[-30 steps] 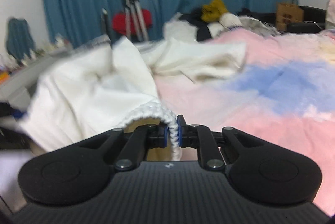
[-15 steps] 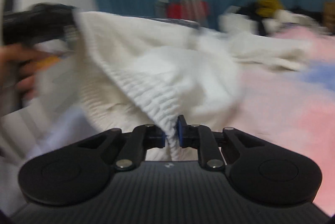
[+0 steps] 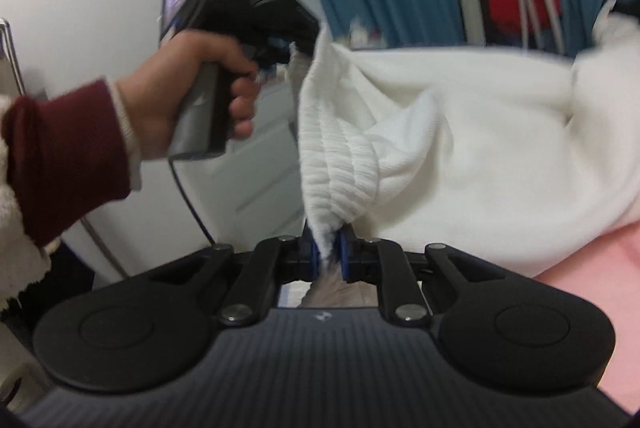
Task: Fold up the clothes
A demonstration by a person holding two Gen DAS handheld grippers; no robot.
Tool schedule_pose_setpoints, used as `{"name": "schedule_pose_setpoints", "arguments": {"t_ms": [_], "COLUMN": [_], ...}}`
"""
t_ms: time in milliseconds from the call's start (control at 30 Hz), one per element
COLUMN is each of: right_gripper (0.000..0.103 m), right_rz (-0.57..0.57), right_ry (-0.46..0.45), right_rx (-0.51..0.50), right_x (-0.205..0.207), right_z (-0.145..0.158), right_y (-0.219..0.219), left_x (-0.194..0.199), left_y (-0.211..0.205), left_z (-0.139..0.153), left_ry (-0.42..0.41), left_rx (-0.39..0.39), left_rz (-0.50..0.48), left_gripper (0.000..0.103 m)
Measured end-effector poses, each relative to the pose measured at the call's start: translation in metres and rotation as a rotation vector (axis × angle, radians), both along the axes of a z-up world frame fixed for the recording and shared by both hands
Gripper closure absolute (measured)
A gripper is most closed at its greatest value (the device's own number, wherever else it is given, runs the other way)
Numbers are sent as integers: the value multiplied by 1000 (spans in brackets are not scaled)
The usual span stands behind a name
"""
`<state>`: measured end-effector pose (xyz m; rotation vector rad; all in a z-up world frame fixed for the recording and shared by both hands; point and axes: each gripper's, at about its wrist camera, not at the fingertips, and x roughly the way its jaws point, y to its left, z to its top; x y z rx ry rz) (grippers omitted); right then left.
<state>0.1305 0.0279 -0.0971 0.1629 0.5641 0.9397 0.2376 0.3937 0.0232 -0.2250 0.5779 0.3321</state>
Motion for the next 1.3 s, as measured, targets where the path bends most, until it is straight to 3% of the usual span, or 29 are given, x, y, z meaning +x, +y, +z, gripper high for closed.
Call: {"name": "schedule_pose_setpoints", "arguments": {"t_ms": [67,167,333,400,467,500,533,600,867,1067,1167,1300], "right_gripper": [88,85,70,51,7,3,0,0,0,0,0,0], "right_rz": [20,43,80,92,104,100,102,115,44,-105,-164,-230], "right_ry": [41,28,-18,-68,-119,-141,-160,-186,-257,-282,-305,-332], "right_rx": [-36,-37,-35,-35,-34,-16,0,3,-26,-33,-55,-97], "right_x": [9,9,7,1,-4,-7,-11,-17,-44,-57,-57,-54], "right_z": [-20,-21,-17,-10,-3,0,3,12,52,90,101,108], "right_y": [10,8,4,4,3,2,0,-4,-52,-120,-155,-204], "left_x": [10,11,4,-8,-21,-31,-43,-74,-171,-218,-233,-257], "left_y": [14,26,32,29,24,23,24,21,-42,-135,-193,-265], "left_z": [-29,-53,-56,-50,-47,-44,-39,-26,22,46,49,44], "left_ry": [41,34,20,25,29,29,25,4,-69,-147,-139,-207], "left_rx": [-38,-74,-91,-64,-45,-39,-33,-19,-4,-3,22,-35], "left_rz": [5,0,10,39,60,69,81,97,0,-120,-190,-314], "left_gripper": [93,92,82,61,45,34,30,20,19,14,12,8]}}
